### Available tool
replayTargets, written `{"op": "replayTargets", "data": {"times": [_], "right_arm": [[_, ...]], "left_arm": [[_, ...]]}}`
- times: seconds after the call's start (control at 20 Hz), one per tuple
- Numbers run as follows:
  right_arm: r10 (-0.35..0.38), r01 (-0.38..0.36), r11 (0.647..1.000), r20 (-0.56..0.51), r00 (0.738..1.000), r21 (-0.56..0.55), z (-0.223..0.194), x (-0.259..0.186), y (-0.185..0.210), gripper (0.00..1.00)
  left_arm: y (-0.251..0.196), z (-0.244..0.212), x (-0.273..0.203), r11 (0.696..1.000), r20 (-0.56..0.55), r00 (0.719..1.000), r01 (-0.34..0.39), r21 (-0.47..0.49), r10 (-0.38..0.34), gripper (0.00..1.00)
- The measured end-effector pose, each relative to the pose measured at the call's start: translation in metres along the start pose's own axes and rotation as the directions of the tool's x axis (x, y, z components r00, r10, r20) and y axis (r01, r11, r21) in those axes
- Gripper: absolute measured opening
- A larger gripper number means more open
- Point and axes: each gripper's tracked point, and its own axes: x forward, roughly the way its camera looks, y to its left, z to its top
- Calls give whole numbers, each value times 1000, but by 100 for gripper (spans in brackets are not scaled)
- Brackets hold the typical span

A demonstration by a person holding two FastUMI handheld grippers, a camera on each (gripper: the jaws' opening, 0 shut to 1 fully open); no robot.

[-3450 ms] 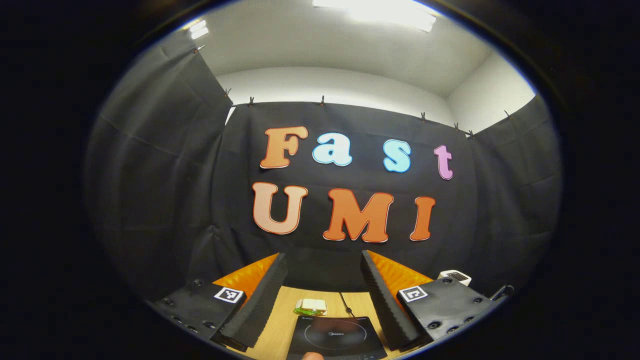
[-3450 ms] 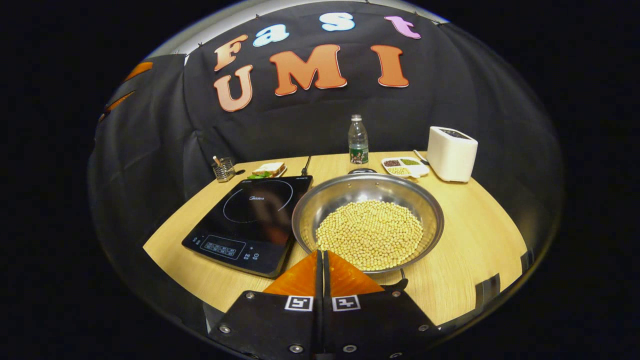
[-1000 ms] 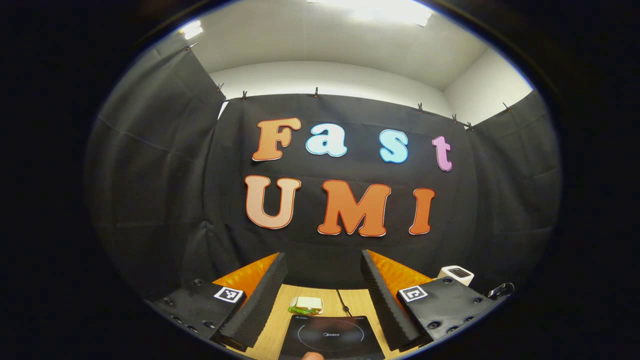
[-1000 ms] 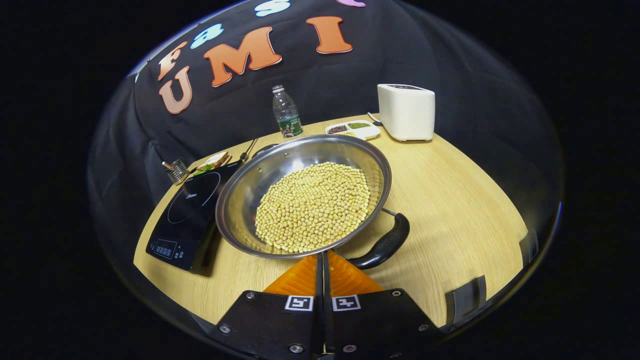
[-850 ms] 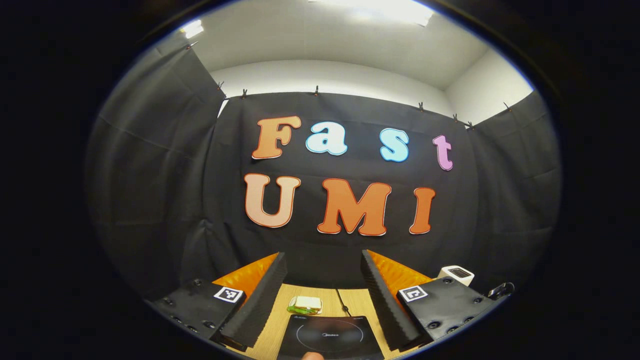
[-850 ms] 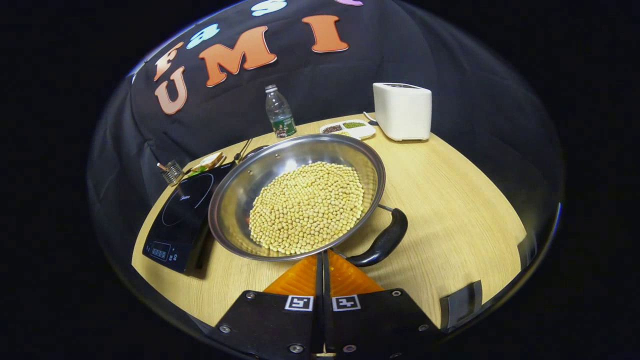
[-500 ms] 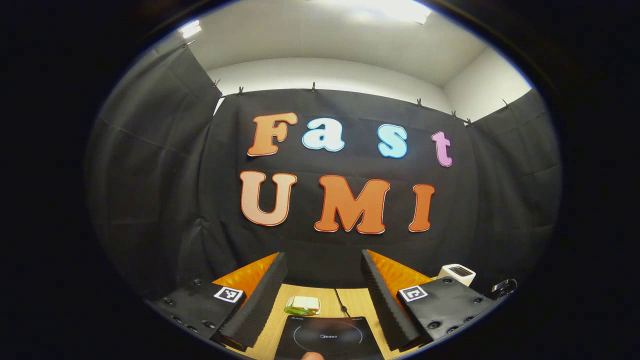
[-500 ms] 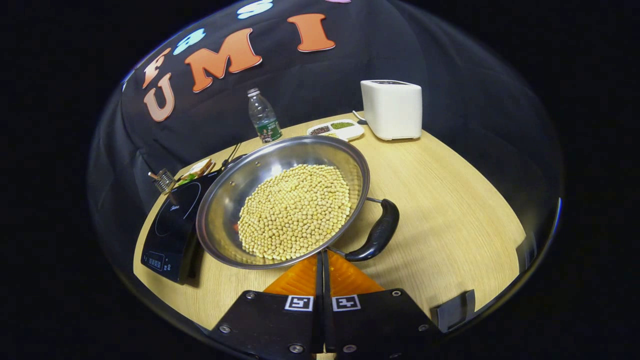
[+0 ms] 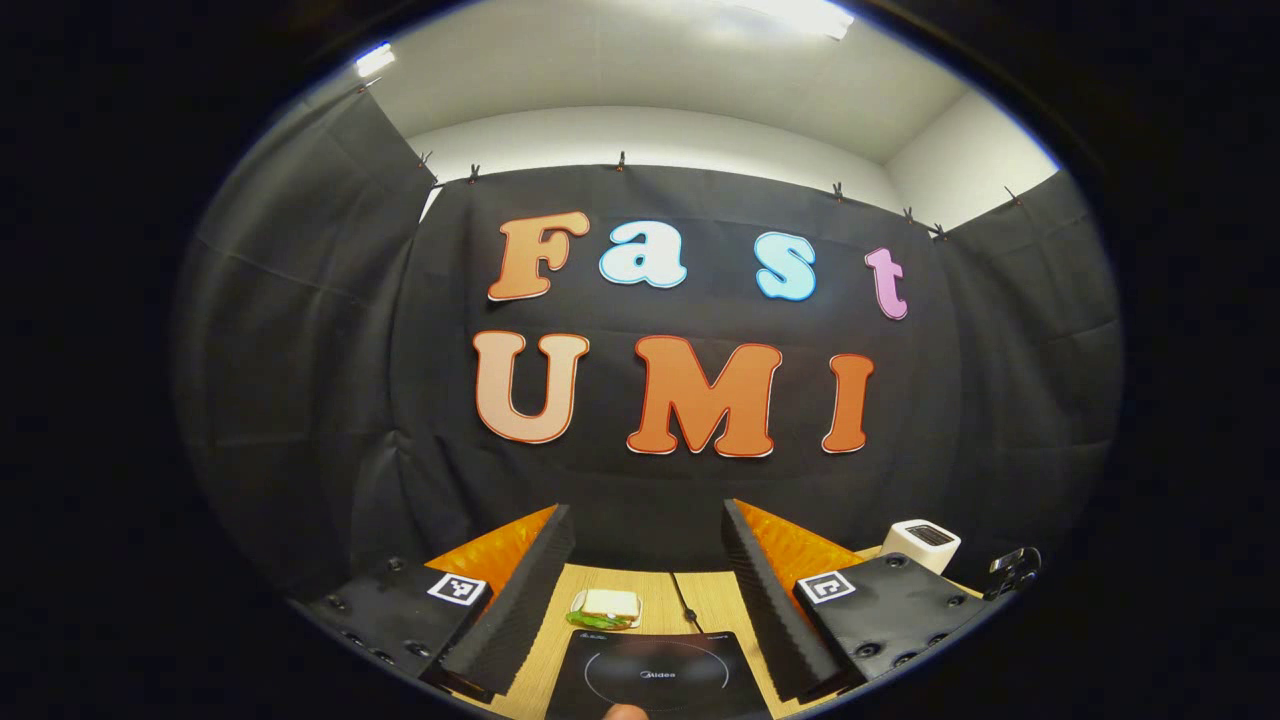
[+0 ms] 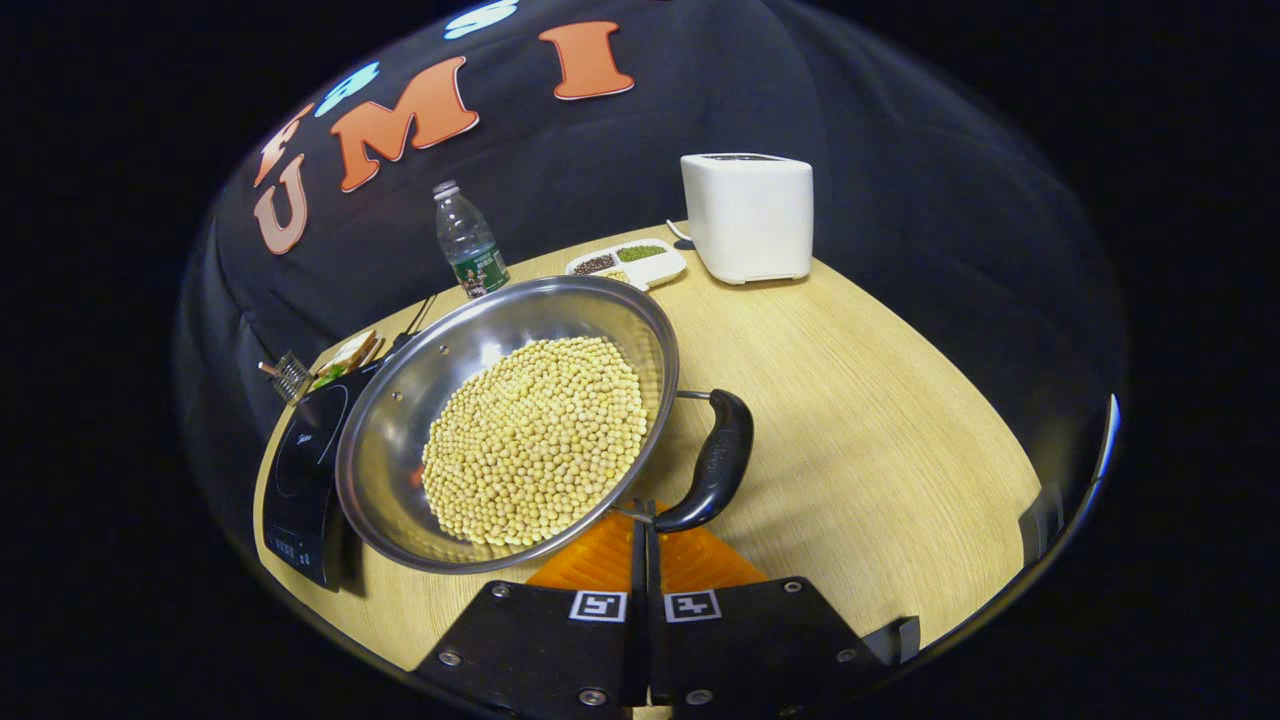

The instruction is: First push the handle of the pot to place it horizontally, then grasp the pot with both hands and set it on the induction cooktop.

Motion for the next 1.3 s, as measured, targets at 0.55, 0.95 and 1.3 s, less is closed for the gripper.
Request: {"op": "replayTargets", "data": {"times": [0.55, 0.95, 1.3], "right_arm": [[-29, 29, 999, 4, 1000, 38, 17, 17, -13, 0], [-25, 26, 996, -11, 1000, 90, 36, 38, -27, 0], [-56, 57, 993, -16, 998, 99, 52, 57, -34, 0]], "left_arm": [[-10, -18, 16, 1000, -29, 999, 13, 10, -13, 96], [-10, -36, 27, 1000, -67, 998, 16, 15, -15, 98], [-11, -51, 35, 1000, -91, 996, 25, 18, -24, 99]]}}
